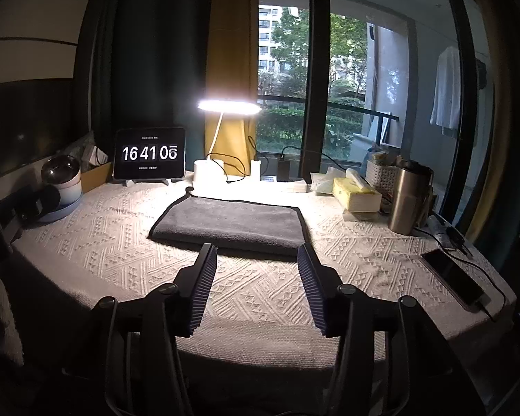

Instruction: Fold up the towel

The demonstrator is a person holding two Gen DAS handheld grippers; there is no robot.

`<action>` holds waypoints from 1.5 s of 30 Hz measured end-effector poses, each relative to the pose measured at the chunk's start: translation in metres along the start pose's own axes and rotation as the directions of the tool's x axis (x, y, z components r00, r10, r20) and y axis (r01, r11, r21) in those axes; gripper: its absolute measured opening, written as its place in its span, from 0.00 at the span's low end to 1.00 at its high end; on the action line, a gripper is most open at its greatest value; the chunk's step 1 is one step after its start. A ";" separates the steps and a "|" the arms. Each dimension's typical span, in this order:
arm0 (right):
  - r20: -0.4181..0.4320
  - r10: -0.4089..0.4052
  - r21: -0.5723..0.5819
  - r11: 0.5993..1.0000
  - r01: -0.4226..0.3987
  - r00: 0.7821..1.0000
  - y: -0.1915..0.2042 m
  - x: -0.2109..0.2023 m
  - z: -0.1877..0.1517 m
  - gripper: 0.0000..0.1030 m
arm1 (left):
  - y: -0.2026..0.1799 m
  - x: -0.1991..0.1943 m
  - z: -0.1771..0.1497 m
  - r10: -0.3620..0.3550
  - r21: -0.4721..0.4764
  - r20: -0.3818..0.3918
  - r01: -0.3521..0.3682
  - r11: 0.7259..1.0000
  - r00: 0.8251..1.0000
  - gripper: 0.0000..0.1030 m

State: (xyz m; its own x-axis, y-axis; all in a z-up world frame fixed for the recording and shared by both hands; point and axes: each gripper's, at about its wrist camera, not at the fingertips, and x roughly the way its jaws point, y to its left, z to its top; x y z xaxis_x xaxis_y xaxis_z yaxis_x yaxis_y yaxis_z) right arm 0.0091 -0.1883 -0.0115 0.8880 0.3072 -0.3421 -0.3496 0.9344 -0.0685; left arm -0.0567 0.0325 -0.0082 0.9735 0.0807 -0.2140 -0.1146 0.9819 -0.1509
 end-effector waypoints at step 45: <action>-0.009 0.006 0.001 1.000 -0.006 1.000 0.000 0.001 -0.002 0.50 | -0.003 0.003 -0.001 0.012 0.006 -0.004 -0.012 1.000 1.000 0.89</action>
State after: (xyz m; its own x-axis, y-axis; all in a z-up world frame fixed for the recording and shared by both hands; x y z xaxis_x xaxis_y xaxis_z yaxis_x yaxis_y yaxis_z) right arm 0.0098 -0.1879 -0.0136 0.8832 0.3111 -0.3510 -0.3545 0.9328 -0.0653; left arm -0.0533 0.0296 -0.0090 0.9712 0.0917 -0.2198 -0.1249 0.9819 -0.1425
